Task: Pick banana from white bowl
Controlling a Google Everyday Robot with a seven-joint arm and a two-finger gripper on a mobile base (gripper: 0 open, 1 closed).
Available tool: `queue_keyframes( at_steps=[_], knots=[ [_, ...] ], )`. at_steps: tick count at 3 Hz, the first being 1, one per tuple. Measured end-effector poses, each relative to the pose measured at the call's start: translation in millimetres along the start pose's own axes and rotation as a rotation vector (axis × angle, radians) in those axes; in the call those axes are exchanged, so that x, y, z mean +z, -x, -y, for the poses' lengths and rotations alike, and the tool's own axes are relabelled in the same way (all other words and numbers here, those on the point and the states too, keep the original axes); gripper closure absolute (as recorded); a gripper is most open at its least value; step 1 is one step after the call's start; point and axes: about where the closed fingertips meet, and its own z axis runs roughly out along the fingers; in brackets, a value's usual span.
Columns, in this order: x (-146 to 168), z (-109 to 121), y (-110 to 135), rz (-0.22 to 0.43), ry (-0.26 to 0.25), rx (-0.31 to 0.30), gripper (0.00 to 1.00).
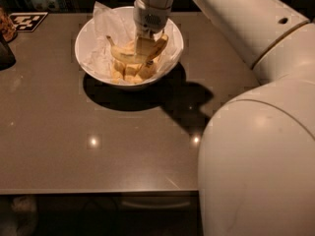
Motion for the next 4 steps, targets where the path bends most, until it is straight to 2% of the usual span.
queue_keyframes(
  at_steps=[1, 2, 4],
  knots=[
    [-1, 2, 3, 0.006, -0.011, -0.002, 1.0],
    [-4, -4, 10, 0.028, 0.0, -0.026, 1.0],
    [-28, -43, 16, 0.068, 0.009, -0.028, 1.0]
  ],
)
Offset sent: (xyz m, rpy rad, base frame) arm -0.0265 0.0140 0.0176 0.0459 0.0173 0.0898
